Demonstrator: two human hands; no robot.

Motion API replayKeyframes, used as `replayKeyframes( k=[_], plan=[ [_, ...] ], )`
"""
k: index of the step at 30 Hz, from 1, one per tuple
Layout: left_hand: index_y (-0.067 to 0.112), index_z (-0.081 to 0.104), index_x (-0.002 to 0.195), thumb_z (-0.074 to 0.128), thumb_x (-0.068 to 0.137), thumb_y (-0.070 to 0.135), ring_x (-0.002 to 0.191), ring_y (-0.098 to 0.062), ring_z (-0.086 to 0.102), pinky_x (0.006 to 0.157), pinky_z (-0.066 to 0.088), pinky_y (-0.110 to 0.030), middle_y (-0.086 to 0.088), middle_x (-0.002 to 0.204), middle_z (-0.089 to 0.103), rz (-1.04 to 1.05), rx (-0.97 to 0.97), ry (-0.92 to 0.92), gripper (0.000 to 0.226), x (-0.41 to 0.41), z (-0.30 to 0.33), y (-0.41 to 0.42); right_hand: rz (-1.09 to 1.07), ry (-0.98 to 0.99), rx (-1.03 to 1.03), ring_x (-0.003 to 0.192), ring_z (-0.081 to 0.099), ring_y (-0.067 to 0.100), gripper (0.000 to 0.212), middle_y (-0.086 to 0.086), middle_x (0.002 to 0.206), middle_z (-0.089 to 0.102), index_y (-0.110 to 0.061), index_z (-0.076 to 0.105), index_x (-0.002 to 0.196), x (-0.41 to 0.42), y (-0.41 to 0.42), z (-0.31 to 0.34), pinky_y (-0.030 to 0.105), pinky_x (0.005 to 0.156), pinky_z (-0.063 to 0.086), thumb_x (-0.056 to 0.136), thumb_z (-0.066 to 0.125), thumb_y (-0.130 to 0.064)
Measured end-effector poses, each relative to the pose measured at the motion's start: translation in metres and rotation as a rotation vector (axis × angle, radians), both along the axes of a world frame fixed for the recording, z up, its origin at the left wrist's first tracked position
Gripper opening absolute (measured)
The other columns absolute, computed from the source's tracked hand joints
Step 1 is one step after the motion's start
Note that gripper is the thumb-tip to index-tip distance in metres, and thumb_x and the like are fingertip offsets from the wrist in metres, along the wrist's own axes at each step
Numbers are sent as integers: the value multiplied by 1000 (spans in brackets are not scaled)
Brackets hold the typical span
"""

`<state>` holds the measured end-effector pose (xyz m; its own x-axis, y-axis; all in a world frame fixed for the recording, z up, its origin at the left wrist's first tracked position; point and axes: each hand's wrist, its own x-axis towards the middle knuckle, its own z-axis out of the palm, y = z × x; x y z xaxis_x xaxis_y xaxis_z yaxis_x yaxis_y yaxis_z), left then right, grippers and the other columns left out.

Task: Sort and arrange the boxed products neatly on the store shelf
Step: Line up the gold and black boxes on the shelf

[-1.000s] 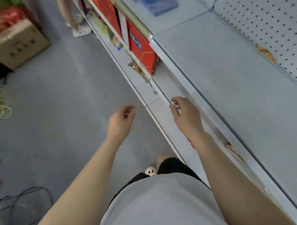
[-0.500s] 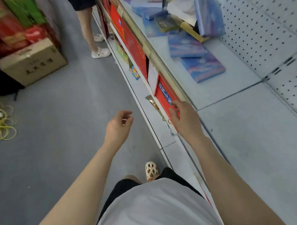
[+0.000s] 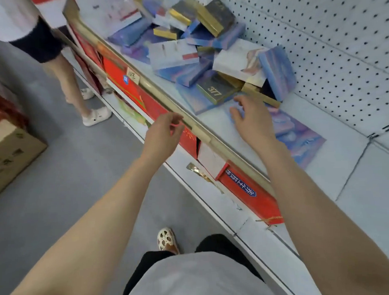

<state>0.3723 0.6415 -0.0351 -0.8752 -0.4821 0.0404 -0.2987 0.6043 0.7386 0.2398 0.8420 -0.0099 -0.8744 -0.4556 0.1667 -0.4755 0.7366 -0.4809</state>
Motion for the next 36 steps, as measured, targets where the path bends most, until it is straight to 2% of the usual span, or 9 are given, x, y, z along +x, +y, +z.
replayKeyframes(
  k=[8, 13, 18, 23, 26, 28, 31, 34, 36],
  plan=[
    [18, 61, 124, 60, 94, 27, 110, -24, 57, 92, 44, -33, -6, 125, 58, -232, -170, 1, 32, -119, 20, -110, -103, 48, 137, 114, 51, 35, 36, 16, 123, 58, -10, 56, 129, -72, -96, 12, 41, 93, 39, 98, 52, -27],
    [17, 57, 130, 60, 93, 27, 119, -31, 53, 97, 42, -37, -10, 134, 52, -268, -270, -61, 39, -189, 18, -169, -137, 94, 69, 118, 48, 34, 37, 15, 129, 54, -13, 54, 132, -130, -148, 13, 41, 96, 39, 97, 54, -24],
    [16, 52, 135, 59, 94, 28, 124, -28, 49, 100, 40, -37, -8, 139, 49, -303, -277, -96, 44, -241, 13, -208, -243, 134, 6, 122, 46, 35, 45, 17, 134, 52, -11, 48, 139, -205, -185, 24, 40, 98, 38, 96, 54, -23],
    [15, 48, 138, 61, 93, 27, 128, -28, 45, 102, 38, -37, -8, 144, 44, -345, -326, -28, 49, -290, 17, -231, -276, -21, 242, 130, 42, 40, 73, 20, 148, 37, -14, 24, 154, -259, -210, 24, 45, 103, 39, 93, 59, -36],
    [12, 45, 140, 64, 91, 24, 133, -31, 40, 107, 37, -41, -11, 148, 39, -367, -357, 62, 54, -330, 22, -245, -272, 18, 363, 126, 45, 42, 71, 17, 153, 32, -21, 20, 156, -264, -215, 15, 45, 99, 41, 96, 56, -34],
    [9, 40, 143, 62, 91, 21, 139, -36, 31, 112, 32, -45, -16, 151, 33, -412, -403, 78, 58, -358, 26, -253, -305, 37, 325, 123, 47, 42, 64, 14, 155, 32, -21, 24, 156, -259, -214, 13, 44, 94, 43, 99, 52, -23],
    [5, 35, 147, 57, 94, 26, 144, -41, 20, 117, 17, -48, -22, 154, 29, -514, -548, 59, 61, -400, 33, -262, -424, 71, 147, 113, 52, 41, 56, 19, 145, 43, -19, 43, 147, -239, -206, 17, 41, 87, 42, 91, 46, -8],
    [14, 35, 149, 43, 99, 43, 143, -42, 20, 116, 14, -49, -21, 155, 27, -595, -684, -34, 58, -431, 34, -260, -556, 85, 66, 123, 44, 42, 56, 20, 147, 39, -18, 60, 133, -214, -197, 22, 41, 100, 38, 82, 49, 4],
    [17, 41, 145, 37, 100, 47, 137, -41, 31, 112, 23, -47, -21, 153, 30, -638, -708, -95, 54, -437, 31, -258, -612, -30, 52, 133, 37, 36, 55, 14, 154, 31, -23, 63, 131, -204, -196, 23, 40, 106, 38, 85, 52, 6]
  ],
)
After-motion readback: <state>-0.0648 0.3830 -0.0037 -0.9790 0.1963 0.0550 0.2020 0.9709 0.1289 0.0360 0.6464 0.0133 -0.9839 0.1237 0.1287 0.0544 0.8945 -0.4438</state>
